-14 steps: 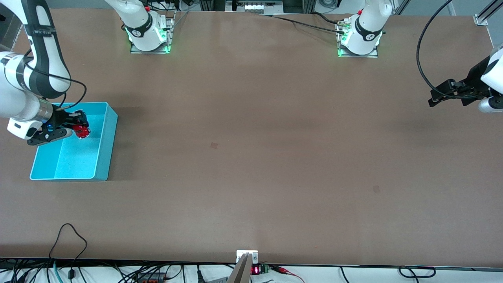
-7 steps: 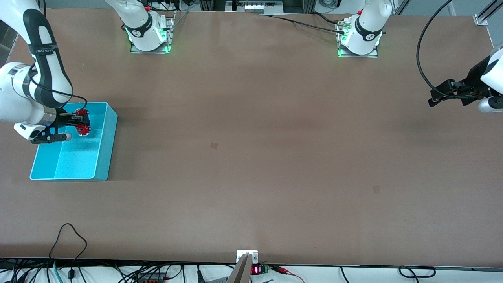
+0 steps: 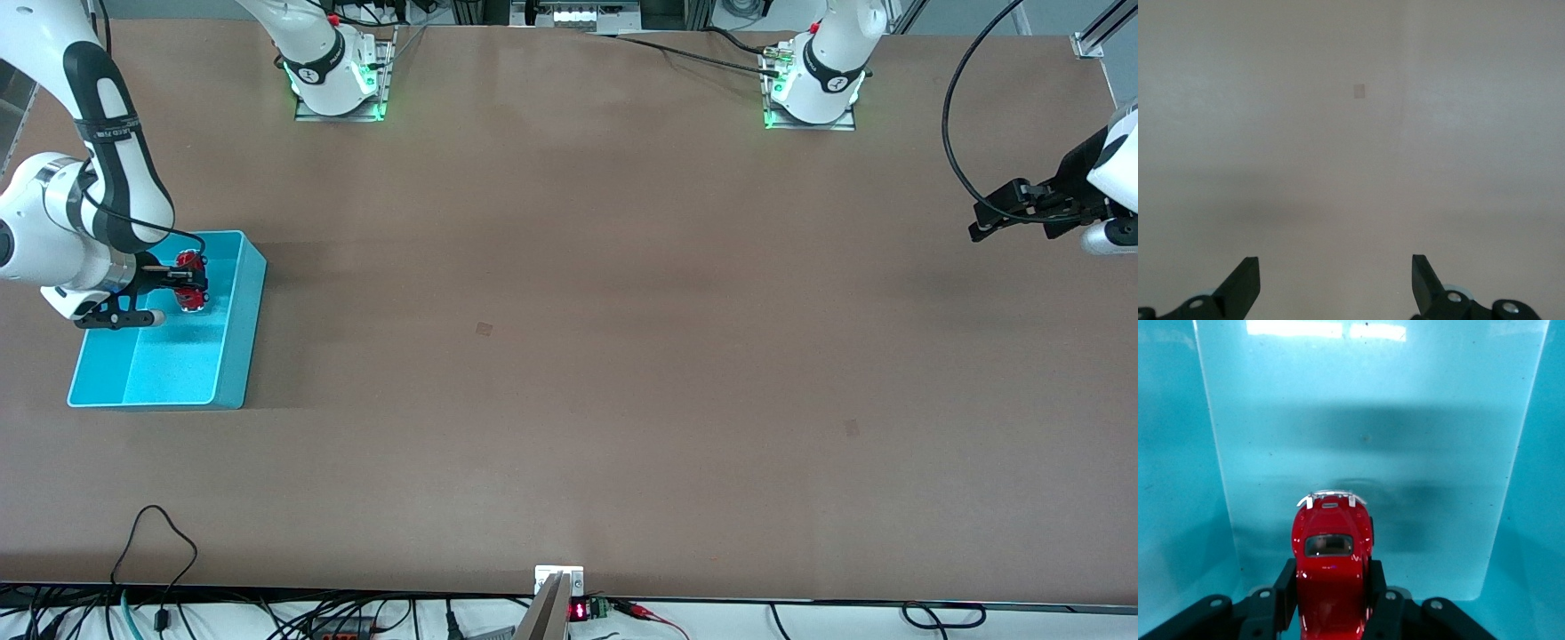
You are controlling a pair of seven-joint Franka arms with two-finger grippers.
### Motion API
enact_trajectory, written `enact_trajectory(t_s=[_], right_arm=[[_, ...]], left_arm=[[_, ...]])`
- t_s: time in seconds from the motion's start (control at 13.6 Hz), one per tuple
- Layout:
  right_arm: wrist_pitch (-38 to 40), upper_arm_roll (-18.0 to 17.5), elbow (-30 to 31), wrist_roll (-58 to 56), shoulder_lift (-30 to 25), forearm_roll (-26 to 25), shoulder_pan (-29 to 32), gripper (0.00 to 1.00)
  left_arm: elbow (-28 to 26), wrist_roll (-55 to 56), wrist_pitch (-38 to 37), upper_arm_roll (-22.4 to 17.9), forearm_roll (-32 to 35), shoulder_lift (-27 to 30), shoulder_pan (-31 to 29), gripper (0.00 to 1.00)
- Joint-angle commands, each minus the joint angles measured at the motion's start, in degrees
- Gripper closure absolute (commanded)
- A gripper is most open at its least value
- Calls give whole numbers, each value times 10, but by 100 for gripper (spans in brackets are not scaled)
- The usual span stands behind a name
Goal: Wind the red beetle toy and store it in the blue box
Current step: 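Open the right gripper to release the car inside the box, then raise the right gripper up out of the box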
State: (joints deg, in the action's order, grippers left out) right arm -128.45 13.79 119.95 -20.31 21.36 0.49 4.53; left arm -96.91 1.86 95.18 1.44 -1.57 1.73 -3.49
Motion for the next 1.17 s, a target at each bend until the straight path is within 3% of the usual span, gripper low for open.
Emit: enact_trajectory(t_s=[0.0,0.07,0.15,0.37,0.44,0.59,0.95,1.1], right_arm=[[-8,1,-5,4,13,5,8,61],[-15,1,-4,0,15,3,14,43],[-17,1,-4,-3,17,3,18,41],[-16,1,-4,-4,17,3,18,14],[-14,1,-7,-4,13,3,18,0],[3,0,-39,-6,1,-1,15,0],[131,-5,-151,-6,-43,2,2,0],[145,-30,-175,-3,-65,-3,0,0]], left_arm=[[2,-10,-8,1,-4,5,-4,0],[2,-10,-8,1,-4,5,-3,0],[2,-10,-9,1,-4,5,-3,0],[2,-10,-9,1,-4,5,-3,0],[2,-10,-9,1,-4,5,-3,0],[2,-10,-8,1,-4,5,-3,0],[2,-10,-8,1,-4,5,-2,0],[2,-10,-7,1,-4,5,-2,0]])
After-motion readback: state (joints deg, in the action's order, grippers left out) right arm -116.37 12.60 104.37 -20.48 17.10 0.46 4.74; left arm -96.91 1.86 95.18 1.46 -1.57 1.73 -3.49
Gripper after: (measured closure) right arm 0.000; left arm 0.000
